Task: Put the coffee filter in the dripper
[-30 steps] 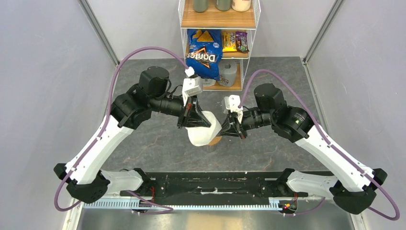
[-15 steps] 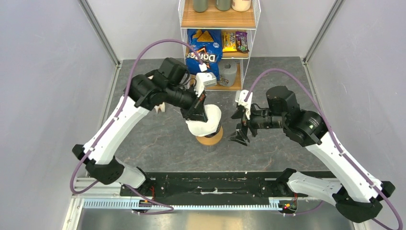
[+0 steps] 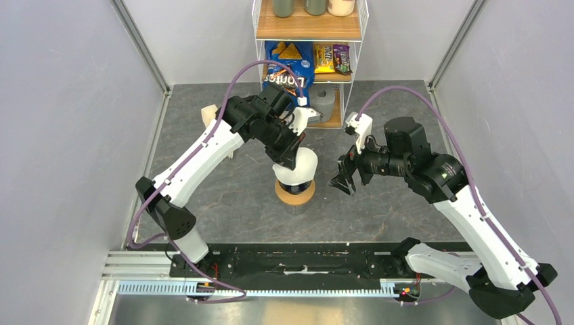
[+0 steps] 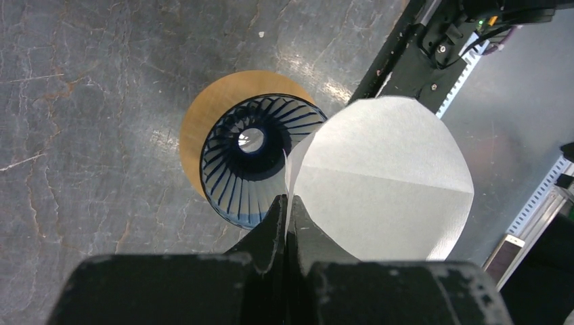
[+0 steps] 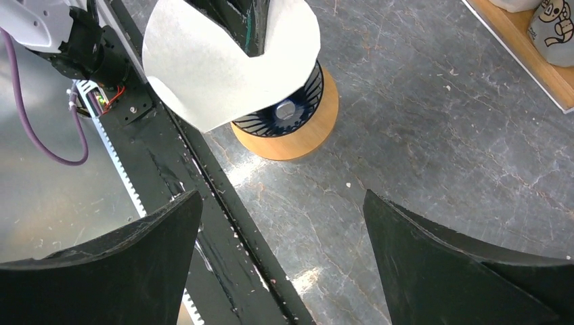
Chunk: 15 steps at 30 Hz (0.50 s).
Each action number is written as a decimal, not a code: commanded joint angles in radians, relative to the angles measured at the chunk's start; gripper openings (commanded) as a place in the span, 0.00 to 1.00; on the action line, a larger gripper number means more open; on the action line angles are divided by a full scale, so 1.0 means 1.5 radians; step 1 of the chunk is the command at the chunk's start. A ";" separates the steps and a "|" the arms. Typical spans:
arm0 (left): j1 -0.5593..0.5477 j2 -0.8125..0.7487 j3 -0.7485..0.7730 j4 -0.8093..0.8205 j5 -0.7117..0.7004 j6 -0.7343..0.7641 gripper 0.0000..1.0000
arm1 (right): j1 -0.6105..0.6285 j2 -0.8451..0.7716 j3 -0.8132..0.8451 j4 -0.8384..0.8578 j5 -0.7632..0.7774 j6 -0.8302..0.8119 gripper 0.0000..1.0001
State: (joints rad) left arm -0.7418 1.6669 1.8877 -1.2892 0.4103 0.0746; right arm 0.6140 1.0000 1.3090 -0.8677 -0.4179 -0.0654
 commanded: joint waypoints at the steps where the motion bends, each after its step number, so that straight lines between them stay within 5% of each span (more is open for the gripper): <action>1: -0.001 0.003 -0.017 0.031 -0.029 -0.015 0.02 | -0.011 0.006 0.037 0.006 0.007 0.030 0.97; 7: -0.001 -0.027 -0.104 0.119 -0.030 -0.016 0.16 | -0.016 0.022 0.058 0.003 -0.006 0.036 0.97; 15: 0.043 -0.065 -0.100 0.112 -0.007 -0.016 0.71 | -0.018 0.048 0.065 -0.009 -0.030 0.018 0.97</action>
State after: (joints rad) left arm -0.7273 1.6588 1.7161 -1.1625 0.3641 0.0635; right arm 0.5922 1.0569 1.3697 -0.8829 -0.4282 -0.0284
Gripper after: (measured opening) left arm 0.633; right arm 0.968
